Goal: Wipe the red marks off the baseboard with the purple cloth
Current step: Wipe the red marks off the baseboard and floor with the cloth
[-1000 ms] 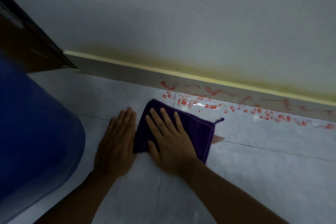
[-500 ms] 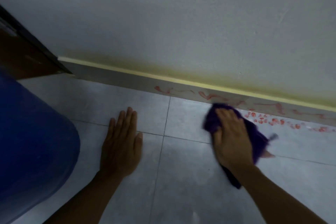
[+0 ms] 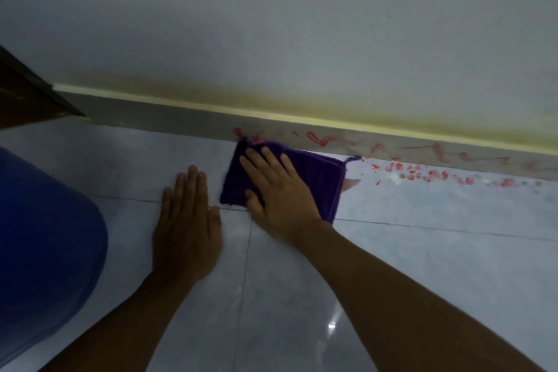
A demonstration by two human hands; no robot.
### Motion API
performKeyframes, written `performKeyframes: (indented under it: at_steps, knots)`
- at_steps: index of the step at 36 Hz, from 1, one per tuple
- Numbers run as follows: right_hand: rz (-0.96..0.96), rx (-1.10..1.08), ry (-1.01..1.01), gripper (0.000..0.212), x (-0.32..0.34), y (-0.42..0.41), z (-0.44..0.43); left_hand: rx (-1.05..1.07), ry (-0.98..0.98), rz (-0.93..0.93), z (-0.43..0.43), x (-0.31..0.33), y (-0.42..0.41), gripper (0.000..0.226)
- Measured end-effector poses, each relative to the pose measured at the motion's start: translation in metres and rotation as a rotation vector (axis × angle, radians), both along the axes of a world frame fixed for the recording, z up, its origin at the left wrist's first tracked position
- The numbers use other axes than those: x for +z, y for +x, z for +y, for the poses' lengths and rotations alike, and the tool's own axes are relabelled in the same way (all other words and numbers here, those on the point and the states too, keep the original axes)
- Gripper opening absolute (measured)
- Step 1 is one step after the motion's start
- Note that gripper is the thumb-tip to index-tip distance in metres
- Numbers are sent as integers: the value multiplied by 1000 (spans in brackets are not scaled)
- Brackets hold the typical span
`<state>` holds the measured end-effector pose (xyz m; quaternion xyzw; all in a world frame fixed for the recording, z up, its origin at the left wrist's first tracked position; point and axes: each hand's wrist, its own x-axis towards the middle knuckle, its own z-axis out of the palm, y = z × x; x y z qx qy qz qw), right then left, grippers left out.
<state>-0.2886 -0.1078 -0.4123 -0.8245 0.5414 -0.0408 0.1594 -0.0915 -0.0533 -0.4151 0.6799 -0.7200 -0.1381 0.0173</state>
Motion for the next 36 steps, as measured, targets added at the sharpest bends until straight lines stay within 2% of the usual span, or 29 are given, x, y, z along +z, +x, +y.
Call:
performKeyframes:
  at_steps: [2, 6, 11, 14, 16, 18, 21, 25, 27, 30, 32, 36]
  knots:
    - [-8, -42, -1, 62, 0, -24, 7, -17, -25, 21, -1, 2, -9, 72]
    - [-30, -287, 42, 61, 4, -103, 31, -160, -68, 61, -3, -3, -25, 72]
    - [17, -560, 53, 61, 17, -211, 63, -189, -67, 25, -5, -11, -25, 71]
    - [-7, -792, 5, 62, 15, -206, 60, -185, -85, 26, -5, -13, -26, 71]
    - [-30, -981, -18, 64, 9, -174, 50, -184, -92, 28, -5, -15, -27, 71]
    - [-10, -1067, -37, 63, 4, -134, 41, -191, -97, 28, -5, -16, -26, 71]
    - [-27, -940, -50, 66, 1, -66, 36, -195, -94, 24, -5, -18, -24, 71]
    - [-107, -507, -11, 63, -2, 7, 26, -197, -105, 13, -6, -17, -24, 69]
    - [-94, -341, 5, 60, -3, 4, 19, -196, -105, 9, -7, -17, -24, 69]
    - [-101, -201, 14, 60, 1, -45, 21, -195, -95, 24, -6, -18, -23, 69]
    - [-91, -267, -8, 61, 2, -89, 29, -186, -81, 36, -7, -18, -23, 70]
    - [-55, -551, -24, 52, 4, -158, 50, -181, -76, 56, -5, -16, -22, 71]
